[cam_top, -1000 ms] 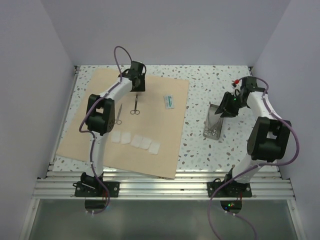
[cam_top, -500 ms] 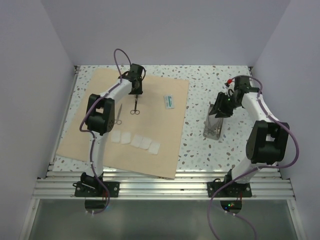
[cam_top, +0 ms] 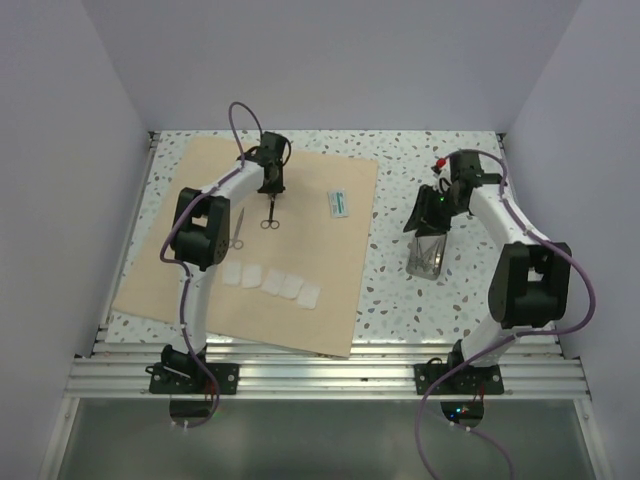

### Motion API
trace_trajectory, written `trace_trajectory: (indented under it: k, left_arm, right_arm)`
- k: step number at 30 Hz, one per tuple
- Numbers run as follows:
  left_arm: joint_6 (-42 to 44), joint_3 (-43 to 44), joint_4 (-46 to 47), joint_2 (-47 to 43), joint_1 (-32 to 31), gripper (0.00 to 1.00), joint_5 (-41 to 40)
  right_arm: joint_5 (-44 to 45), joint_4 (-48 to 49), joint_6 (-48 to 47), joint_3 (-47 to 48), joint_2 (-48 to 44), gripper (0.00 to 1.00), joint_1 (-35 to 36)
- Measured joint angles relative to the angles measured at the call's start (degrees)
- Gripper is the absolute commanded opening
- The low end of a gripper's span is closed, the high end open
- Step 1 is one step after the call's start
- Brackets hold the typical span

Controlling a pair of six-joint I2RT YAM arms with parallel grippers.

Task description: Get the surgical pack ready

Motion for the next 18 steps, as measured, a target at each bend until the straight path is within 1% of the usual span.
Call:
trace_trajectory:
  k: [4, 5, 8, 9, 10, 12, 13, 15, 18]
  left_arm:
    - [0.02, 0.00, 0.17, 0.11, 0.00, 0.26, 0.15]
    - [0.07, 0.00, 0.28, 0.13, 0.00, 0.22, 0.20]
    - [0.37, 0.00, 0.63, 0.15, 0.00, 0.17, 0.37]
    - [0.42, 0.00, 0.74, 0.15, 0.02, 0.12, 0.37]
    - [0.48, 0.00, 0.76, 0.15, 0.02, 0.10, 0.37]
    - [0.68, 0.00, 0.79, 0.15, 0.09, 0.02, 0.46]
    - [0.72, 0.00, 0.79, 0.15, 0.13, 0.00, 0.57]
    - [0.85, 0.00, 0.76, 0.15, 0.22, 0.00, 0.83]
    - [0.83, 0.26, 0.37, 0.13, 0.33, 0.00, 1.14]
  right_arm:
    - [0.33, 0.00, 0.76, 0.17, 0.13, 0.43, 3.67]
    - [0.39, -0.02, 0.98, 0.44, 0.39, 0.43, 4.76]
    - [0.48, 0.61, 2.08, 1.44, 1.66, 0.43, 7.96]
    - [0.48, 0.79, 2.47, 1.90, 2.27, 0.43, 9.11]
    - [0.48, 0.83, 3.04, 2.75, 3.15, 0.43, 10.47]
    - [0.44, 1.11, 3.93, 4.63, 4.90, 0.43, 12.44]
    - [0.31, 1.51, 4.44, 5.92, 6.10, 0.43, 13.64]
    - [-0.22, 3.19, 5.70, 8.52, 8.72, 0.44, 15.98]
    - [-2.16, 8.98, 8.39, 10.86, 12.41, 0.44, 19.52]
